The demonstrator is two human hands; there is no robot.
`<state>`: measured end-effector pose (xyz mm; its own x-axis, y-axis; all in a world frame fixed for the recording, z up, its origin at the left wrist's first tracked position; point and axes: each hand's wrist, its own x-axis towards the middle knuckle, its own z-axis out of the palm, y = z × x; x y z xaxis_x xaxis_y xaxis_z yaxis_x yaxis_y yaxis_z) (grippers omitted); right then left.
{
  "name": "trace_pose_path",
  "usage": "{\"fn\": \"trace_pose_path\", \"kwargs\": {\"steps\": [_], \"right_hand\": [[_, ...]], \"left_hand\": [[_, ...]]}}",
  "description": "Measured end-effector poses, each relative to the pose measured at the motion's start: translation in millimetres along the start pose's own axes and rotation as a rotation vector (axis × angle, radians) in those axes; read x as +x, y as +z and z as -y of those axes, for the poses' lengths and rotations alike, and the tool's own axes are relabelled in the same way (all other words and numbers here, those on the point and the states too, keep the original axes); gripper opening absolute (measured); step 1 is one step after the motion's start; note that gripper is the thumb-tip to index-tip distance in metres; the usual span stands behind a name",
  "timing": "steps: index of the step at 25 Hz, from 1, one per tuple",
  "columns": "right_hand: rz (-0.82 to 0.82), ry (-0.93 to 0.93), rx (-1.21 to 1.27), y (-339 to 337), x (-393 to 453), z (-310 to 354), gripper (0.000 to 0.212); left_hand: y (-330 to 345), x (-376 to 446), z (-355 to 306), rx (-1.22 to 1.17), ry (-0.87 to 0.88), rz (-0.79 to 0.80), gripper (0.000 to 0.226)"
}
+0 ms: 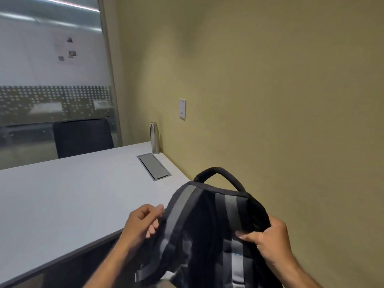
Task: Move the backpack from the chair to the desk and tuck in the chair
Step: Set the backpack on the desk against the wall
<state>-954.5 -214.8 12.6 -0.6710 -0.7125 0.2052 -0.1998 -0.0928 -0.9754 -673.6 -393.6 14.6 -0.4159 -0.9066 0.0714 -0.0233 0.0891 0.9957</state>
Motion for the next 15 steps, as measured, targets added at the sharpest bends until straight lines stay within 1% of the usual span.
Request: {"fn": "trace_pose_path", "kwargs": {"steps": [1,3,6,7,9,12,15], "right_hand": [[-0.017,-0.039,0.002,3.3,16.7,4.3,0.063],[-0.037,-0.102,0.023,12.5,53.5,10.7,0.063],[-0.052,-0.182,0.081,30.5,103.8,23.7,0.062],[-0.052,-0.208,0.118,38.3,122.3,27.3,0.059],[-0.033,-0.249,0.187,54.5,157.2,32.0,0.058],[0.012,-0.288,0.261,82.7,214.8,34.4,0.057],[0.068,-0.349,0.280,112.8,271.9,35.5,0.061]], "left_hand": [[8.2,16.4,9.1,0.021,-0.028,-0.001,0.040],[27.8,54.9,24.3,0.039,-0.089,0.002,0.056],[56.5,118.7,30.0,-0.073,-0.136,0.098,0.086],[64.0,144.6,30.5,-0.122,-0.122,0.114,0.089],[70.1,193.5,26.5,-0.182,-0.070,0.080,0.085],[67.6,255.7,13.3,-0.225,0.029,-0.051,0.081],[58.7,307.7,-7.1,-0.163,0.120,-0.180,0.081]]}}
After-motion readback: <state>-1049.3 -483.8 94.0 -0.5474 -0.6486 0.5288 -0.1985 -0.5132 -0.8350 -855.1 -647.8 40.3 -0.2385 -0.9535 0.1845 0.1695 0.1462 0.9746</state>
